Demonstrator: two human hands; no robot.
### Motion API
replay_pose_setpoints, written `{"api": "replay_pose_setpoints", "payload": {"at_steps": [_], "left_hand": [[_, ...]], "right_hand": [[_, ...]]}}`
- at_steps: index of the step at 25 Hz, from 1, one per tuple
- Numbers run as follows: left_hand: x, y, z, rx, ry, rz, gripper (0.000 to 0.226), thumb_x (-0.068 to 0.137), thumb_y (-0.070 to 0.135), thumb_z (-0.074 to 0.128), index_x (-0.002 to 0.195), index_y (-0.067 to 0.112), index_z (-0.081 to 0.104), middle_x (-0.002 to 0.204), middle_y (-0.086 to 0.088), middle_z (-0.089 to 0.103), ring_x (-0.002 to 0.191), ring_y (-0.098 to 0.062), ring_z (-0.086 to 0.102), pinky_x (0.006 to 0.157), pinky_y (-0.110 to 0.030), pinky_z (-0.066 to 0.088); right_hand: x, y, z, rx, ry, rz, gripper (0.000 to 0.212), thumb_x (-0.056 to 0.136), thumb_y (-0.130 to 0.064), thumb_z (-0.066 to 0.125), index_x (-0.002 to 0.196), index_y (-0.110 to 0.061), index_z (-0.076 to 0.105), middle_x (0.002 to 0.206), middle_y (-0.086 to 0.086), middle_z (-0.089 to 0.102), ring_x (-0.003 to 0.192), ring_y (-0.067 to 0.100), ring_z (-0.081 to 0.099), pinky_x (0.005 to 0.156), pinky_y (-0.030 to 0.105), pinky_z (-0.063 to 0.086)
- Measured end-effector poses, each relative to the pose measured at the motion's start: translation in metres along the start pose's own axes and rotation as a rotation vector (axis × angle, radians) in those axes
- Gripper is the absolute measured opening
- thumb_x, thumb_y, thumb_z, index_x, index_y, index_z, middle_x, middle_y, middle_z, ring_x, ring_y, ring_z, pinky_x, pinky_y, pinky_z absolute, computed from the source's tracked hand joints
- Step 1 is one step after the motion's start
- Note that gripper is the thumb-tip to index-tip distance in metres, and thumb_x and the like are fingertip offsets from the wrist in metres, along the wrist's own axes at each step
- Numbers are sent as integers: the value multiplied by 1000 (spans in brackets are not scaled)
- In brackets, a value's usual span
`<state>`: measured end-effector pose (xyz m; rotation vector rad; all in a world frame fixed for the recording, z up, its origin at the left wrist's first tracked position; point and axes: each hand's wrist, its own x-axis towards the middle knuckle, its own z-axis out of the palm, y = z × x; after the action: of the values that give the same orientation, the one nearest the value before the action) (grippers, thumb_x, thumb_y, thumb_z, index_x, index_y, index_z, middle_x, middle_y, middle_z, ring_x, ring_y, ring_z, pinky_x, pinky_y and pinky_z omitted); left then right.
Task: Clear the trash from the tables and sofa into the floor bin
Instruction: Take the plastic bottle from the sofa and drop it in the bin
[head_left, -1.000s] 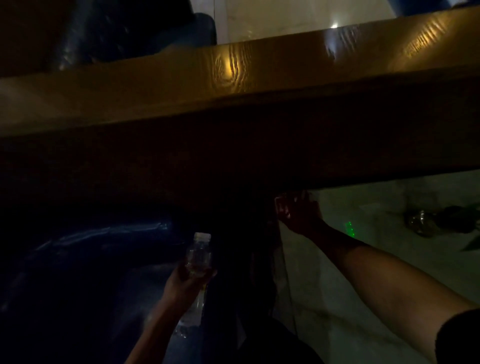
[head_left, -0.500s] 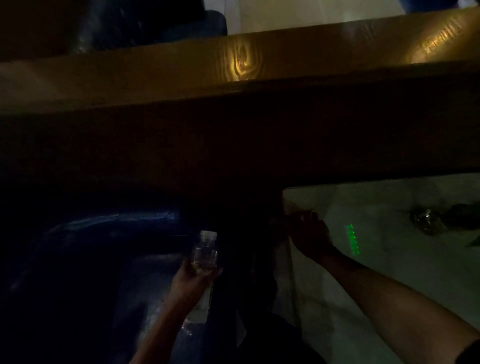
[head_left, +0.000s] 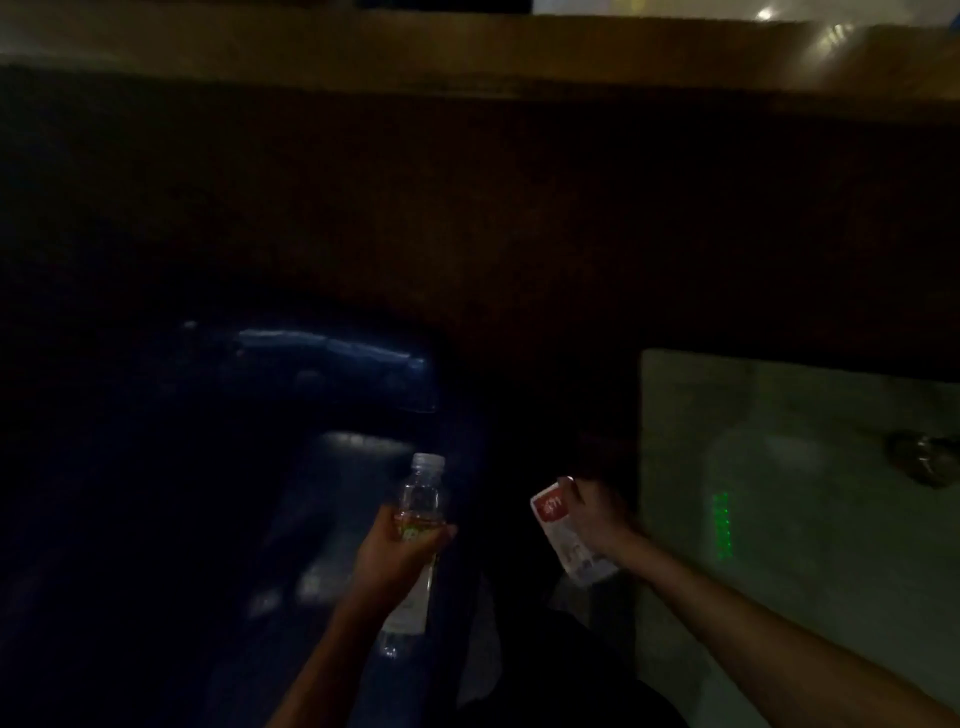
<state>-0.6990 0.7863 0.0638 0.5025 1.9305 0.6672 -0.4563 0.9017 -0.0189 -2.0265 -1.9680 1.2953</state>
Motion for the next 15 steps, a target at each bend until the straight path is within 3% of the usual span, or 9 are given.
{"api": "replay_pose_setpoints", "payload": {"at_steps": [2, 4, 6, 7, 9, 12, 15], "left_hand": [[-21, -30, -20, -43, 62, 11, 41, 71, 30, 86, 98, 23, 57, 93, -6, 71, 75, -16, 69, 59, -24, 52], [-49, -70, -45, -110, 152, 23, 43, 69, 32, 87, 98, 22, 57, 93, -5, 72, 76, -15, 69, 63, -28, 55], [-79, -122, -70, -180, 193, 1, 50, 65, 41, 86, 104, 25, 58, 96, 0, 72, 84, -17, 70, 75, -38, 58], [-96, -149, -79, -224, 210, -15, 52, 64, 44, 85, 105, 28, 57, 97, 2, 71, 87, -17, 70, 78, -40, 58], [-125, -195, -92, -282, 283, -53, 51, 65, 48, 84, 103, 32, 55, 97, 5, 70, 87, -13, 69, 72, -35, 56], [-175, -260, -113, -412, 453, -141, 50, 67, 44, 85, 104, 30, 54, 96, 6, 69, 84, -11, 68, 72, -34, 57], [-222, -316, -124, -595, 622, -219, 50, 69, 41, 85, 108, 28, 56, 97, 5, 70, 86, -12, 68, 73, -34, 57]], "right_hand": [[-32, -26, 20, 217, -95, 153, 45, 99, -49, 42, 94, -12, 68, 65, -5, 67, 60, 7, 68, 54, 22, 48], [-67, -52, 46, 365, -198, 207, 51, 97, -55, 43, 77, -14, 66, 49, -8, 64, 43, 2, 62, 42, 17, 46], [-105, -80, 76, 452, -278, 190, 54, 91, -61, 50, 71, -14, 66, 52, -6, 66, 50, 8, 67, 48, 21, 54], [-124, -92, 93, 492, -328, 185, 54, 87, -63, 56, 70, -14, 68, 55, -2, 68, 55, 14, 69, 56, 30, 60], [-157, -110, 118, 532, -467, 130, 53, 71, -67, 69, 72, -14, 71, 62, 4, 72, 57, 21, 70, 62, 41, 61], [-206, -139, 161, 442, -712, 39, 56, 53, -64, 82, 81, -16, 76, 72, 8, 74, 59, 22, 70, 53, 33, 57], [-242, -171, 207, 257, -918, -11, 51, 54, -50, 87, 87, -14, 72, 75, 9, 71, 63, 23, 68, 62, 35, 56]]}}
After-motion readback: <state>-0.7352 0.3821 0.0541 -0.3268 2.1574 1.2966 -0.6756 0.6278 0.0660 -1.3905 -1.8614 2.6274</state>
